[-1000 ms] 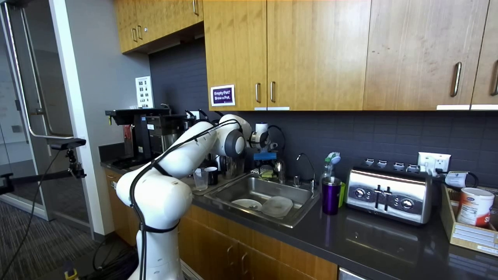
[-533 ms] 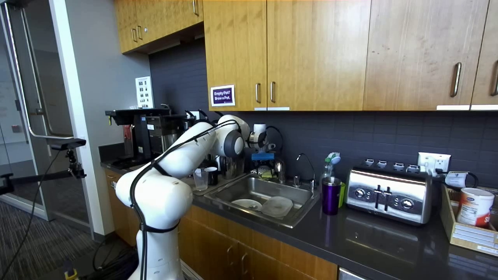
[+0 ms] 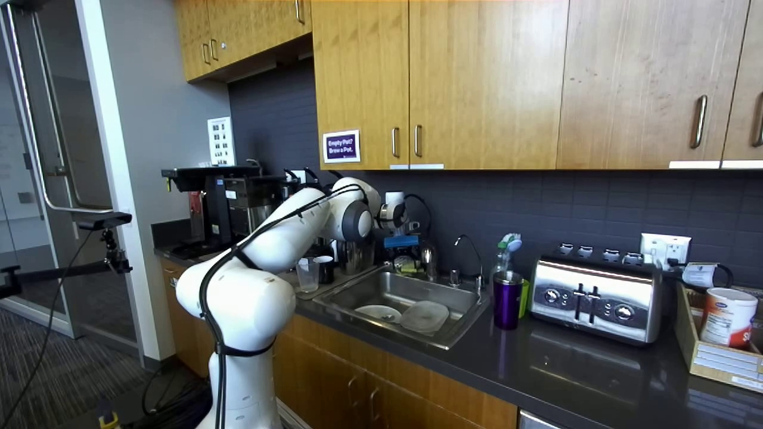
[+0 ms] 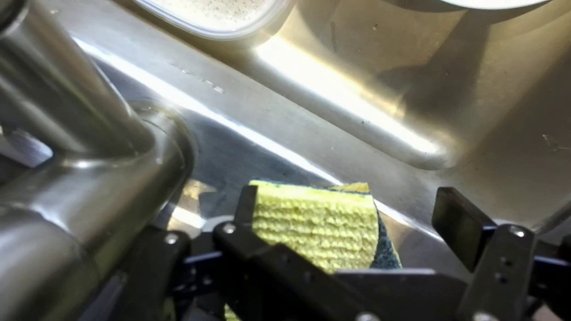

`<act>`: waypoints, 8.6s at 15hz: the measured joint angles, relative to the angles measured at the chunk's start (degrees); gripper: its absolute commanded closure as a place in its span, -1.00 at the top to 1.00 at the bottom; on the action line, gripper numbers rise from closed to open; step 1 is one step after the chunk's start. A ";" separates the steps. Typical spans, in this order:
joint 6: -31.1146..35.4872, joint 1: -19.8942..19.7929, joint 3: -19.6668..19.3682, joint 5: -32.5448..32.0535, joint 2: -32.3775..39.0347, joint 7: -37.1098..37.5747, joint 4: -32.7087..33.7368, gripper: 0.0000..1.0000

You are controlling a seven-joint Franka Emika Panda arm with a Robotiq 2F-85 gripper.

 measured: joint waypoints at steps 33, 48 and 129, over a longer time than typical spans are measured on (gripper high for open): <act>-0.04 0.14 -0.04 -0.78 1.57 1.66 2.22 -0.99; 2.54 3.36 -0.12 -3.65 1.51 1.98 2.86 -0.99; 4.49 5.68 9.31 14.20 -58.42 31.29 -80.91 -0.99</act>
